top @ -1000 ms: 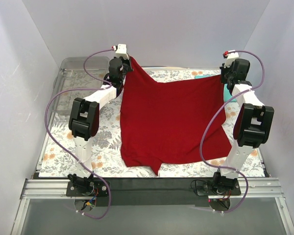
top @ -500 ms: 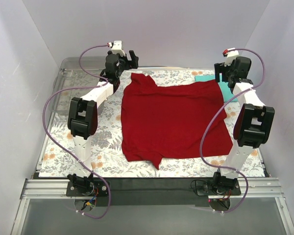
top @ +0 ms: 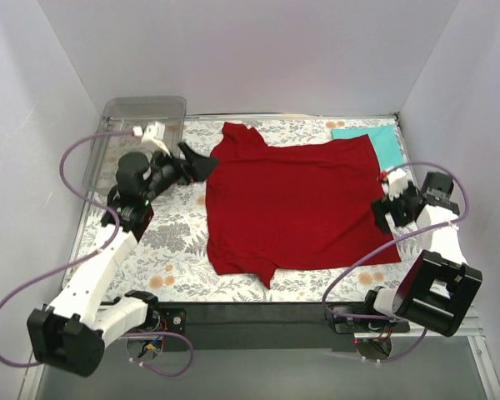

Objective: Fold and stack the t-shirts
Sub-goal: Flatten the tshirt out

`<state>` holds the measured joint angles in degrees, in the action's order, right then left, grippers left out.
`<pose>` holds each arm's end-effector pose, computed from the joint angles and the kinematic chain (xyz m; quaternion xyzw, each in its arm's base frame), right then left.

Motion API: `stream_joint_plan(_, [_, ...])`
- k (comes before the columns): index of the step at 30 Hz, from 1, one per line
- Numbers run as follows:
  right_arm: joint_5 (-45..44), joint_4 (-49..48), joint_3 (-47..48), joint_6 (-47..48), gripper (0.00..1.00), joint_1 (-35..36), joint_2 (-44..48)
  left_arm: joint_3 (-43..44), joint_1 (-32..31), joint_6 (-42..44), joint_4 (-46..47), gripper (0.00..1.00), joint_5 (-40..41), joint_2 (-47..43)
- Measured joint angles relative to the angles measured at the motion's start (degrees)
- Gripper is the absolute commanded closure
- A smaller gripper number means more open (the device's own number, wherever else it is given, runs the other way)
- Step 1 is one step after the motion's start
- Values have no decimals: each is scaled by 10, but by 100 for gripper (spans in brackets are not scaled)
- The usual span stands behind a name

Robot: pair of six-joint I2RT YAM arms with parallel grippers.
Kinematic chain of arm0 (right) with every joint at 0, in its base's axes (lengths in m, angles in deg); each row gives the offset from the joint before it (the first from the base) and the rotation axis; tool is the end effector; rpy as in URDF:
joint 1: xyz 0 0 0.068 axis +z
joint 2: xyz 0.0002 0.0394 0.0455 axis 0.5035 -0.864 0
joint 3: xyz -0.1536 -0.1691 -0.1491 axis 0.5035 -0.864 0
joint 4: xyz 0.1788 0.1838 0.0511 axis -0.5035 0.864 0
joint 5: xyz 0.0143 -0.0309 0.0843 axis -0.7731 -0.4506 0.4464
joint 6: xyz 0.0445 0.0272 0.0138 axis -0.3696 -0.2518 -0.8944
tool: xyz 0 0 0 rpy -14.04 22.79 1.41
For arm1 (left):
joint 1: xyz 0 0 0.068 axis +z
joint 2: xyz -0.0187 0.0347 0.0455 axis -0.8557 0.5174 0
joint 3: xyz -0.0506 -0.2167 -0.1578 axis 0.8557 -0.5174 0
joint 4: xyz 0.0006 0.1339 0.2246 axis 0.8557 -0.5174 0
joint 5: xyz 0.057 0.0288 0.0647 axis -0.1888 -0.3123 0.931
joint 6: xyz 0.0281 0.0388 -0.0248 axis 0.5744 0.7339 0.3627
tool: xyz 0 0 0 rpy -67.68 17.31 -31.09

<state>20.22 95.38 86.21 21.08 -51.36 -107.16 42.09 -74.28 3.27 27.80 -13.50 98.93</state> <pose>0.2431 -0.0796 0.2397 -0.2713 0.8921 -0.0268 0.3604 0.2420 -0.0794 0.3594 -0.2424 0.7098 -0.5377 0.3852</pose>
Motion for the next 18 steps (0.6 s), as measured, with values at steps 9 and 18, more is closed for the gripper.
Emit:
stream_joint_plan(9, [-4, 87, -90, 70, 32, -151, -2, -210, 1, -115, -213, 23, -55, -8])
stream_joint_plan(18, [25, 92, -91, 85, 34, -179, -46, -227, -8, -165, -303, 35, -49, -27])
